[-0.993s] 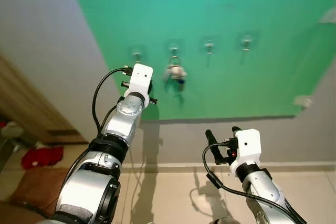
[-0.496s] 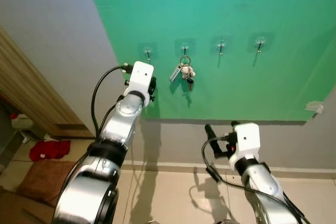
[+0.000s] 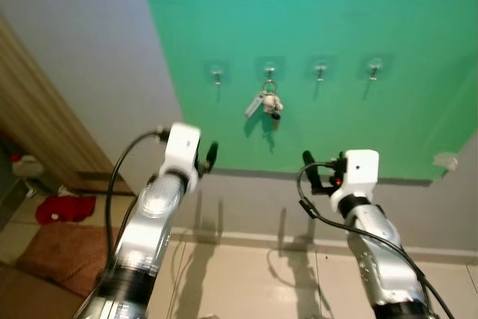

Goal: Hang keys on a hook

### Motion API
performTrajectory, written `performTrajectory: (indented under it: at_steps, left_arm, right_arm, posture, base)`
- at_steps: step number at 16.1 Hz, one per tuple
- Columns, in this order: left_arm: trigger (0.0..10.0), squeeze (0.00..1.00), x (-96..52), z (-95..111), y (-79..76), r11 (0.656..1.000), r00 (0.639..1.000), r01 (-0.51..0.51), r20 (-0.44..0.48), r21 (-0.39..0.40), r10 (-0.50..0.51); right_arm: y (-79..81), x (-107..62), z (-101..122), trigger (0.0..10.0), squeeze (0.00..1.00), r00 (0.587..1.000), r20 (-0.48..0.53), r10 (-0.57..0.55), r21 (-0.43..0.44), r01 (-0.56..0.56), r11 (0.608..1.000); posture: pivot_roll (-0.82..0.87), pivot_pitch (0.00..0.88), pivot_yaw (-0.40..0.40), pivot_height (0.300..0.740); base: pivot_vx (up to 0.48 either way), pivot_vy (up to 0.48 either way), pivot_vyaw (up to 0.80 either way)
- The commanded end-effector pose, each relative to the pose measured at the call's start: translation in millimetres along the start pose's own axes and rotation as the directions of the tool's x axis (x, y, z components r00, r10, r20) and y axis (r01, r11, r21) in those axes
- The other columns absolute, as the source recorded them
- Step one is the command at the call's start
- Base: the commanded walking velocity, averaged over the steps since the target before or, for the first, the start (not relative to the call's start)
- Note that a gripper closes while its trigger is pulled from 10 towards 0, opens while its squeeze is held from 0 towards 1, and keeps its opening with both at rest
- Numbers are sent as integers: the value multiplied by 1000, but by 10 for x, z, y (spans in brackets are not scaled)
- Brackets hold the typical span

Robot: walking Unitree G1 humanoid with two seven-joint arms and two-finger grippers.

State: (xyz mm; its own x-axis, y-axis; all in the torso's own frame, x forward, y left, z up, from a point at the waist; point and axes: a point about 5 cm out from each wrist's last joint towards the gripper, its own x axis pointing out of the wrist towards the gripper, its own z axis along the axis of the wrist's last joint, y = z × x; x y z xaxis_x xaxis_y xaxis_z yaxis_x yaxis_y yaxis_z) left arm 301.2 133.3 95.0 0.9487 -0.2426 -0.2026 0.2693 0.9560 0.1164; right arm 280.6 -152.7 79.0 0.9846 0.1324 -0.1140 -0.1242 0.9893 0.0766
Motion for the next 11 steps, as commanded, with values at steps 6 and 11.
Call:
performTrajectory:
  at_steps: [6, 11]
  left_arm:
    - [10000, 1000, -242, -168, -226, 990, 989, 132, 74, -41, -128]
    - [10000, 0, -203, -167, -269, 992, 990, 113, 89, -58, -108]
  right_arm:
    - [-44, 89, 27, 10000, 0, 1000, 14, 28, -34, -27, 999]
    - [-107, 25, -15, 10000, 0, 1000, 14, 4, -39, -4, 999]
  posture:
    - [-52, 0, 26, 740]
    - [-71, 0, 11, 740]
  base:
    - [0, 0, 0]
    - [0, 0, 0]
